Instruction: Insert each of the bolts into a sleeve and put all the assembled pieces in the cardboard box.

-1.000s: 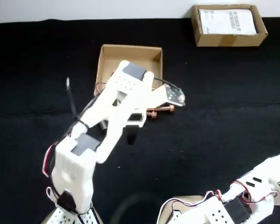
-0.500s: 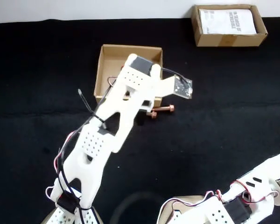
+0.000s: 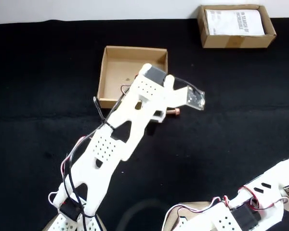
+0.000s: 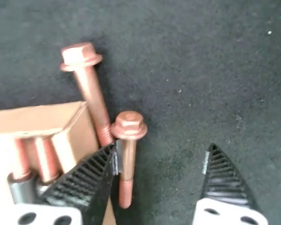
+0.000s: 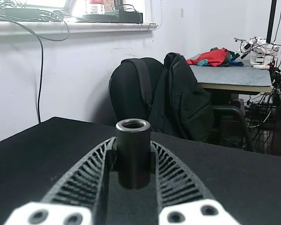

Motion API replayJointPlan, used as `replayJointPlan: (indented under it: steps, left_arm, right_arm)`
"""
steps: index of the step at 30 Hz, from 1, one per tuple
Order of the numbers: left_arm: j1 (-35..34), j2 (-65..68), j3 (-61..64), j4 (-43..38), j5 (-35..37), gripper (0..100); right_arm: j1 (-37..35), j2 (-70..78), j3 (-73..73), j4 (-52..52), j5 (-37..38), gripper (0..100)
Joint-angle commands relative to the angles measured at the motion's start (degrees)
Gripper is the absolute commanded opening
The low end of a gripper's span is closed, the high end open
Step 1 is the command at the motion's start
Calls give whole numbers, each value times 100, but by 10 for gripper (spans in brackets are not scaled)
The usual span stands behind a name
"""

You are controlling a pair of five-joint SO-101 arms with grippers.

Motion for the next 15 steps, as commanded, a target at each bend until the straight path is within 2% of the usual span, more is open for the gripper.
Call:
replayJointPlan:
  steps: [1,4,10,15]
  left_arm:
    - [-180,532,-101,-651,53,272]
    - [-215,690,-567,-712,44,189]
    - [-180,699,-541,-703,9,22]
    - [-163,664,-576,-501,44,8]
  right_arm:
    - [48,-92,259,-127,70,6]
    - [48,-92,259,-127,70,6]
    - [48,-92,259,-127,70,6]
    - [48,-92,259,-127,70,6]
